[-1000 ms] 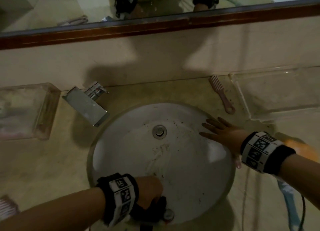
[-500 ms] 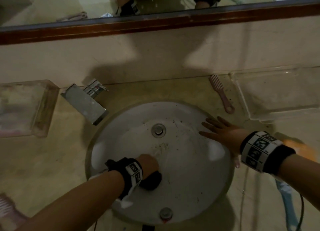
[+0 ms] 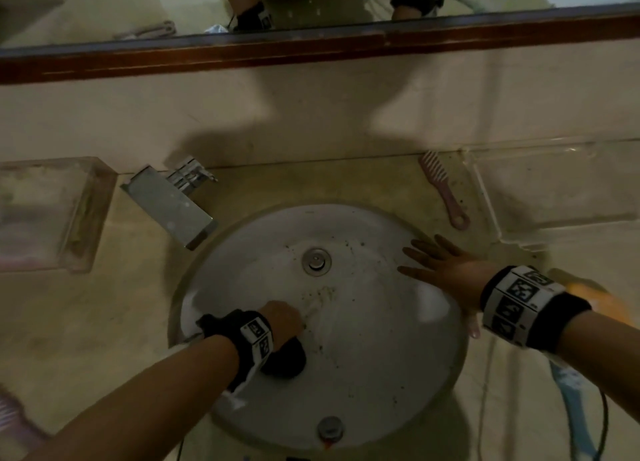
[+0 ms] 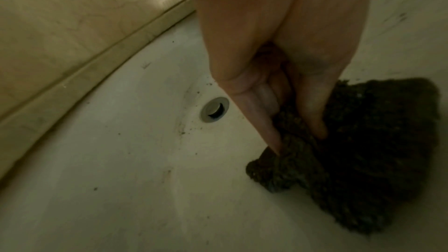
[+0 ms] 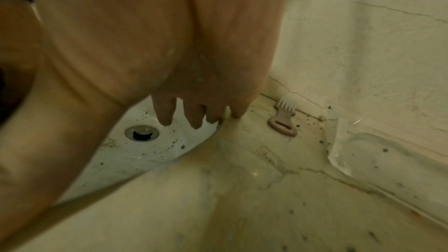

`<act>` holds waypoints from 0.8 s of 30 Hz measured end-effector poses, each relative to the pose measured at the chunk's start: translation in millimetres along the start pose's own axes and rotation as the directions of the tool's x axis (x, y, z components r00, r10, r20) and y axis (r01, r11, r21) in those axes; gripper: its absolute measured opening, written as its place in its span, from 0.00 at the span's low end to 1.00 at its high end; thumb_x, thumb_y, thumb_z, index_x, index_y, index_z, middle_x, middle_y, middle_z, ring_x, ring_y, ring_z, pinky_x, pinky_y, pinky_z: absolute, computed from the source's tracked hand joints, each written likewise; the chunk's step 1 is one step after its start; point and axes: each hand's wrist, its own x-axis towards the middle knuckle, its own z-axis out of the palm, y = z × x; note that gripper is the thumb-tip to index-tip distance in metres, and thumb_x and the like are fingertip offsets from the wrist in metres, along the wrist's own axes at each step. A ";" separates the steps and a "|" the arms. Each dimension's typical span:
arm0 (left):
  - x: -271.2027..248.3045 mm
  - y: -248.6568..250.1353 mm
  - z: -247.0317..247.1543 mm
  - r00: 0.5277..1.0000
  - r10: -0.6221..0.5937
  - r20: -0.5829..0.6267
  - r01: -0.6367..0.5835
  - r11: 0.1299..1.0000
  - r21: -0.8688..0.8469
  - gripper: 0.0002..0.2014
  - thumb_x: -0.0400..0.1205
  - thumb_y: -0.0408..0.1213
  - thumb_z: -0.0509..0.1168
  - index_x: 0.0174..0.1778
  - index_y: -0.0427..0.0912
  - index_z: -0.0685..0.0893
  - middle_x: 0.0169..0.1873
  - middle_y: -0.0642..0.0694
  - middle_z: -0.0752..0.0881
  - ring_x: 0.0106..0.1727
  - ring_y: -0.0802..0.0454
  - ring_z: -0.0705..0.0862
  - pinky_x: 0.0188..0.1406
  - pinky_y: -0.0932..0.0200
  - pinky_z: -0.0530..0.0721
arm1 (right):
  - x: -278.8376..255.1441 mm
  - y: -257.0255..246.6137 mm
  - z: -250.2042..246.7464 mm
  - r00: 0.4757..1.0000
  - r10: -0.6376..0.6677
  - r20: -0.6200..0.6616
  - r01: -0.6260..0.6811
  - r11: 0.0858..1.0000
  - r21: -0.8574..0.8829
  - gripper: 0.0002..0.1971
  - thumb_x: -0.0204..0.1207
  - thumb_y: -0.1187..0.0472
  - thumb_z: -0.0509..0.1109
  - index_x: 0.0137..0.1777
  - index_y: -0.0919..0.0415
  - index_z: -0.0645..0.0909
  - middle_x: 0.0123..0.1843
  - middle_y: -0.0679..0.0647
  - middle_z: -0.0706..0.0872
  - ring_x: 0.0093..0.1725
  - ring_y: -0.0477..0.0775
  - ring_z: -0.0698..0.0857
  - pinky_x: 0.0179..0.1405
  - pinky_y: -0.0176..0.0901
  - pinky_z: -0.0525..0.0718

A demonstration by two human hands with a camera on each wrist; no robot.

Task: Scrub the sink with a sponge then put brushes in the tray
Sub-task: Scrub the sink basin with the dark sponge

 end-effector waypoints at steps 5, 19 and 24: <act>3.9 -16.2 -18.1 0.983 -0.110 -0.149 0.100 0.992 -0.071 0.14 0.87 0.32 0.55 0.62 0.32 0.82 0.63 0.36 0.84 0.66 0.41 0.82 0.69 0.53 0.77 | -6.6 -7.2 -2.2 0.993 0.010 0.117 -0.031 0.984 0.178 0.45 0.78 0.51 0.68 0.83 0.51 0.38 0.84 0.53 0.33 0.84 0.58 0.36 0.83 0.58 0.38; -76.7 -46.1 1.9 0.880 -0.142 -0.454 -0.351 0.451 -0.820 0.11 0.72 0.28 0.76 0.49 0.40 0.92 0.27 0.69 0.86 0.31 0.80 0.83 0.36 0.85 0.80 | 16.8 -97.7 -96.4 0.971 -0.159 -0.176 0.228 0.415 0.881 0.55 0.65 0.48 0.80 0.81 0.39 0.41 0.86 0.41 0.43 0.83 0.41 0.48 0.83 0.42 0.50; -101.7 -50.5 15.7 0.861 -0.146 -0.487 -0.437 0.277 -0.856 0.13 0.72 0.28 0.76 0.39 0.54 0.89 0.25 0.67 0.89 0.33 0.73 0.87 0.38 0.77 0.84 | 40.5 -127.2 -105.7 0.970 -0.053 -0.235 0.241 0.149 0.959 0.28 0.69 0.61 0.79 0.70 0.51 0.78 0.69 0.50 0.83 0.66 0.49 0.81 0.70 0.42 0.78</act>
